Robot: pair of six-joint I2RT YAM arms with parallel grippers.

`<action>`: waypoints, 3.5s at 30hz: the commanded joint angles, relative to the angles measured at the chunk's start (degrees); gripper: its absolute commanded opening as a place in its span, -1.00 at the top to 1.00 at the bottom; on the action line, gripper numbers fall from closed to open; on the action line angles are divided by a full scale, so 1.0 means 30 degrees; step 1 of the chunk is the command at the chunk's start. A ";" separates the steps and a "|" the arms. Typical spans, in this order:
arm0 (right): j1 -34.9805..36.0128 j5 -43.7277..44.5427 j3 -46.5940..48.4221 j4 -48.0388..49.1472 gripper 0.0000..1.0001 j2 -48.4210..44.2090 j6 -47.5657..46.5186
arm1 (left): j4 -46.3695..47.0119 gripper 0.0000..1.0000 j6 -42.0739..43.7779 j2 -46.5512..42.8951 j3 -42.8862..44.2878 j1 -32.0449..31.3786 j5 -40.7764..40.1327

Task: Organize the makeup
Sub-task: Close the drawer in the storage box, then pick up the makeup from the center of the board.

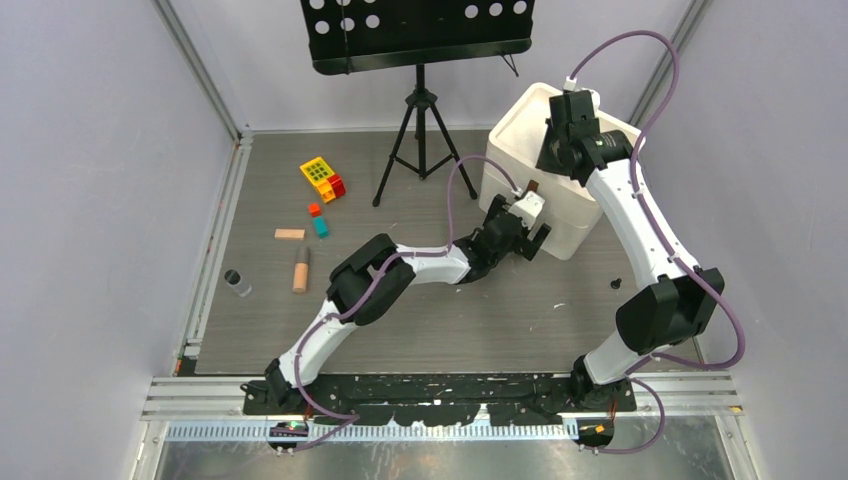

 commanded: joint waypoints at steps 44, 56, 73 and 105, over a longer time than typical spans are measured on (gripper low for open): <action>0.1410 -0.2658 -0.2346 -0.0658 0.16 -0.6264 0.0969 | -2.1033 -0.99 -0.8335 -2.4989 -1.5513 1.2946 -0.5234; 0.1596 -0.2993 -0.2471 -0.1031 0.16 -0.6867 0.1073 | -1.7439 -0.76 -0.6796 -1.8446 -1.5839 1.7022 -0.1077; 0.1717 -0.3256 -0.2347 -0.0503 0.16 -0.6913 0.1195 | -1.8010 -0.31 -0.8220 -1.6035 -1.5389 1.8323 0.1346; 0.1707 -0.2268 -0.5484 0.2309 0.15 -0.9571 0.1267 | -1.4529 1.00 -0.4838 -2.4415 -1.7294 1.3537 0.5515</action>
